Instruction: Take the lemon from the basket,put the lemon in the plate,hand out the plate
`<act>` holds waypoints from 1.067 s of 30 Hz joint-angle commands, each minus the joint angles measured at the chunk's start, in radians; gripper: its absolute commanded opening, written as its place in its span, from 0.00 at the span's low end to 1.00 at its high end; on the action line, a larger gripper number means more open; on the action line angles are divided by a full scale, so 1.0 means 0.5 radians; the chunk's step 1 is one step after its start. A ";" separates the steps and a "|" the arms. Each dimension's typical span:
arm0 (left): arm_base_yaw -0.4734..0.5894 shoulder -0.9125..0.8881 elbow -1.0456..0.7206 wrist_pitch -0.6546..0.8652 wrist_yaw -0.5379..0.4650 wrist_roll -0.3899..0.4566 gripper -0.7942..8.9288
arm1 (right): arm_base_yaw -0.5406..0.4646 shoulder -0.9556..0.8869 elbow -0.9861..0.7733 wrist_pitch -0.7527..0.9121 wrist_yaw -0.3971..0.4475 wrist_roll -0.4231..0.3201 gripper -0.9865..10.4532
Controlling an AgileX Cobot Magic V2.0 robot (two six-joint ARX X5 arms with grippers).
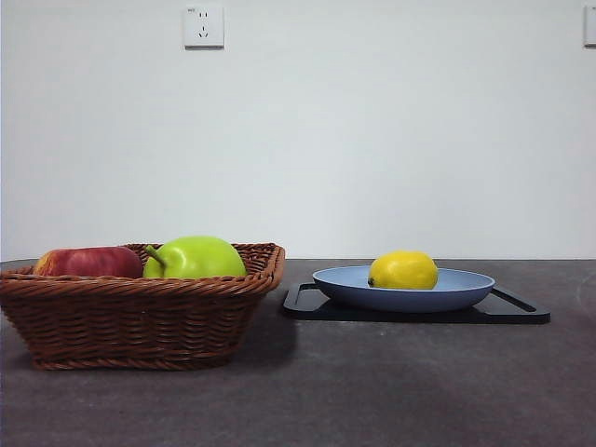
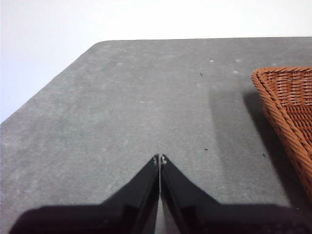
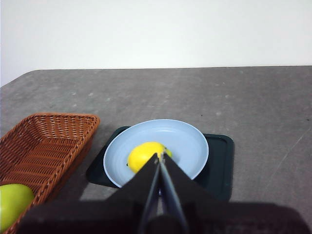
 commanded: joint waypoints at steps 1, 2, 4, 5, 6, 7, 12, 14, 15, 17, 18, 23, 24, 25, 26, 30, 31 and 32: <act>0.008 -0.005 -0.020 0.010 0.002 -0.019 0.09 | 0.012 0.000 0.005 0.019 0.011 0.020 0.09; 0.008 -0.005 -0.020 0.010 0.001 -0.019 0.09 | 0.012 0.000 0.005 0.019 0.011 0.020 0.09; 0.008 -0.005 -0.020 0.010 0.001 -0.019 0.09 | 0.012 0.000 0.005 0.018 0.011 0.019 0.09; 0.008 -0.005 -0.020 0.010 0.001 -0.019 0.09 | 0.012 0.000 0.005 0.018 0.011 0.019 0.09; 0.008 -0.005 -0.020 0.010 0.001 -0.019 0.09 | 0.012 0.000 0.005 0.018 0.011 0.020 0.09; 0.008 -0.005 -0.020 0.010 0.002 -0.019 0.09 | 0.012 0.000 0.005 0.019 0.011 0.019 0.09; 0.008 -0.005 -0.020 0.010 0.001 -0.019 0.09 | 0.012 0.000 0.005 0.018 0.011 0.020 0.09; 0.008 -0.005 -0.020 0.010 0.002 -0.019 0.09 | 0.012 0.000 0.005 0.018 0.011 0.019 0.09; 0.008 -0.005 -0.020 0.010 0.001 -0.019 0.09 | 0.012 0.000 0.005 0.018 0.011 0.020 0.09; 0.008 -0.005 -0.020 0.010 0.001 -0.019 0.09 | 0.012 0.000 0.005 0.018 0.011 0.019 0.09; 0.008 -0.005 -0.020 0.010 0.002 -0.019 0.09 | 0.012 0.000 0.005 0.018 0.012 0.018 0.09; 0.008 -0.005 -0.020 0.011 0.002 -0.019 0.09 | -0.023 -0.094 -0.014 -0.063 0.139 -0.216 0.09; 0.008 -0.005 -0.020 0.013 0.002 -0.019 0.09 | -0.062 -0.150 -0.038 -0.086 0.163 -0.233 0.09; 0.008 -0.005 -0.020 0.016 0.002 -0.019 0.09 | -0.122 -0.208 -0.074 -0.089 0.153 -0.237 0.09; 0.008 -0.005 -0.020 0.014 0.002 -0.019 0.09 | -0.184 -0.258 -0.110 -0.082 0.129 -0.233 0.09; 0.008 -0.005 -0.020 0.014 0.002 -0.019 0.09 | -0.542 -0.482 -0.326 0.000 -0.235 -0.210 0.09; 0.008 -0.005 -0.020 0.015 0.002 -0.018 0.09 | -0.612 -0.527 -0.374 0.006 -0.308 -0.215 0.09; 0.008 -0.005 -0.020 0.014 0.001 -0.019 0.09 | -0.681 -0.575 -0.425 0.007 -0.365 -0.216 0.09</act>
